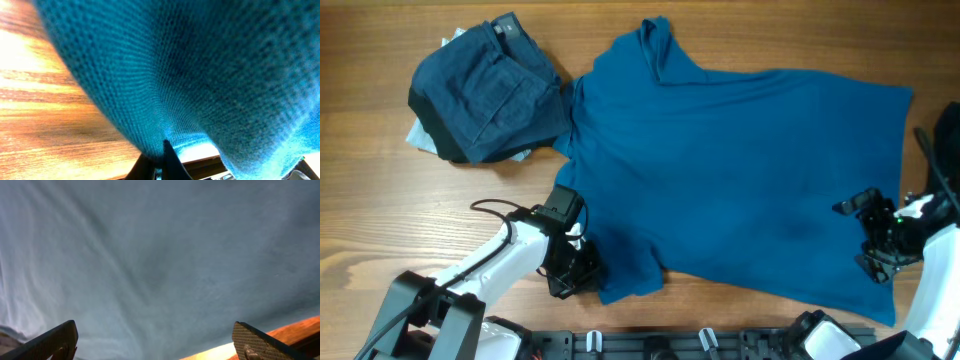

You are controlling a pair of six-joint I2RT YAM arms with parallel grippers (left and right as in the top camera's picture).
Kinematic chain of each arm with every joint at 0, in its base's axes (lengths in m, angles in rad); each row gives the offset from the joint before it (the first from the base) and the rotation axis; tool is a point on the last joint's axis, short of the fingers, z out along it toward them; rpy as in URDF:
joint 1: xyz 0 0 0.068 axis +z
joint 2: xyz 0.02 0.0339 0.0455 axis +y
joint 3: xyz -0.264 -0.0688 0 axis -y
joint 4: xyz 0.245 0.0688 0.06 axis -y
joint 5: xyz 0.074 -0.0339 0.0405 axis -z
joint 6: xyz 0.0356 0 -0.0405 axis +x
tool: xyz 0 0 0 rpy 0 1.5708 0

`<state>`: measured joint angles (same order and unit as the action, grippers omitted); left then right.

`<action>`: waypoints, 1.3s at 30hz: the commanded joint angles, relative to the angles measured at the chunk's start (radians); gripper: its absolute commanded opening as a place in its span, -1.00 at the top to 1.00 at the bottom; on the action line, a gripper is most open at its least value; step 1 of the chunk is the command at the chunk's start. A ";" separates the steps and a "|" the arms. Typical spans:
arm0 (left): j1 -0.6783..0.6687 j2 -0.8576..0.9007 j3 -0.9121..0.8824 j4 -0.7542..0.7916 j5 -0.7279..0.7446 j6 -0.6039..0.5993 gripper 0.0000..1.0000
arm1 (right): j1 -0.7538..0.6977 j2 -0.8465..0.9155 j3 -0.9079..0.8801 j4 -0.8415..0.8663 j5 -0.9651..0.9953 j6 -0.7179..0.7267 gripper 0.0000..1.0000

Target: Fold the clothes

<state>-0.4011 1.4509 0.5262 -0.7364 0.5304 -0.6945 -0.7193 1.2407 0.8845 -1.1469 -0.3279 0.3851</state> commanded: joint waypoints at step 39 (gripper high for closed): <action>0.237 -0.247 0.003 0.049 0.064 0.009 0.92 | -0.277 0.117 -0.209 0.163 0.062 0.062 -0.53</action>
<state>-0.1707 1.2163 0.5262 -0.6907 0.5755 -0.6937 -0.9920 1.3521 0.6933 -0.9825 -0.2180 0.4587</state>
